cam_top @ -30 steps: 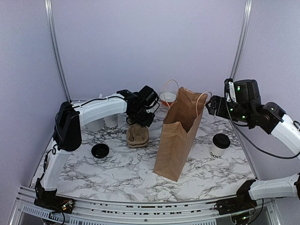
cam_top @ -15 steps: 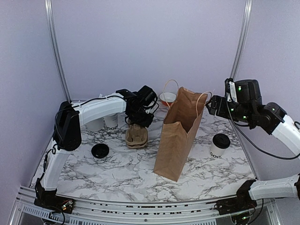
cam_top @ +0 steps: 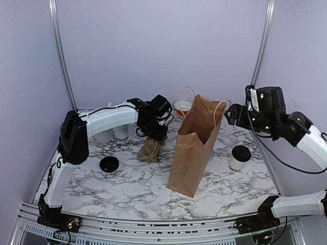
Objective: Pack the takeout coffee
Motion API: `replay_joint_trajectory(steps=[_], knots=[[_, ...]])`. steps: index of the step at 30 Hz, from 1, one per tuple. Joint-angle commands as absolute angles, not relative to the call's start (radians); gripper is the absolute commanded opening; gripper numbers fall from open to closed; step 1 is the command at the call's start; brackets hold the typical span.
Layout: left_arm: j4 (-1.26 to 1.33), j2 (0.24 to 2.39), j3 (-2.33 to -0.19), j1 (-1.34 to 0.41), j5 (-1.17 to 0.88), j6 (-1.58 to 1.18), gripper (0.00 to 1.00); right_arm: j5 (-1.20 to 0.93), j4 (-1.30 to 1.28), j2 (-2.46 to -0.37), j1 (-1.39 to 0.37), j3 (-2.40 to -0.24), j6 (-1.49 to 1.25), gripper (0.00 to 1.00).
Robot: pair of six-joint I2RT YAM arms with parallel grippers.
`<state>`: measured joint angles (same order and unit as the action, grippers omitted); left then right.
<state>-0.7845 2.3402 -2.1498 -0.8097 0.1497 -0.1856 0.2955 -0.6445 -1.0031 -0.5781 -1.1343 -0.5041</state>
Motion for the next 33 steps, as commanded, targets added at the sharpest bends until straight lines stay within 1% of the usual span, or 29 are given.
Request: replay_joint_trajectory(steps=[1, 4, 7, 12, 15, 16, 18, 21, 24, 29, 33], knots=[[-0.805, 2.295, -2.116, -0.805, 0.148, -0.183, 0.14, 0.266, -0.638, -0.998, -0.569, -1.159, -0.493, 0.84], [-0.793, 2.278, -2.093, -0.805, 0.147, -0.192, 0.13, 0.244, -0.637, -0.994, -0.569, -1.162, -0.476, 0.85], [-0.779, 2.265, -2.078, -0.805, 0.144, -0.197, 0.08, 0.221, -0.630, -0.977, -0.571, -1.159, -0.455, 0.85], [-0.774, 2.260, -2.076, -0.808, 0.143, -0.205, 0.08, 0.177, -0.608, -0.933, -0.582, -1.154, -0.413, 0.86], [-0.774, 2.250, -2.066, -0.810, 0.146, -0.223, 0.08, 0.137, -0.572, -0.893, -0.624, -1.149, -0.368, 0.86], [-0.771, 2.243, -2.059, -0.810, 0.143, -0.230, 0.09, 0.133, -0.558, -0.878, -0.655, -1.147, -0.350, 0.86], [-0.756, 2.223, -2.037, -0.810, 0.131, -0.246, 0.16, 0.167, -0.540, -0.853, -0.735, -1.145, -0.322, 0.86], [-0.729, 2.190, -2.006, -0.810, 0.103, -0.266, 0.25, 0.160, -0.520, -0.828, -0.827, -1.144, -0.289, 0.86], [-0.709, 2.172, -1.985, -0.811, 0.080, -0.281, 0.30, 0.162, -0.507, -0.835, -0.962, -1.143, -0.259, 0.86], [-0.687, 2.150, -1.955, -0.810, 0.073, -0.307, 0.34, 0.278, -0.513, -0.906, -1.219, -1.180, -0.193, 0.85], [-0.664, 2.110, -1.912, -0.806, 0.090, -0.344, 0.36, 0.296, -0.529, -1.011, -1.349, -1.217, -0.162, 0.86]])
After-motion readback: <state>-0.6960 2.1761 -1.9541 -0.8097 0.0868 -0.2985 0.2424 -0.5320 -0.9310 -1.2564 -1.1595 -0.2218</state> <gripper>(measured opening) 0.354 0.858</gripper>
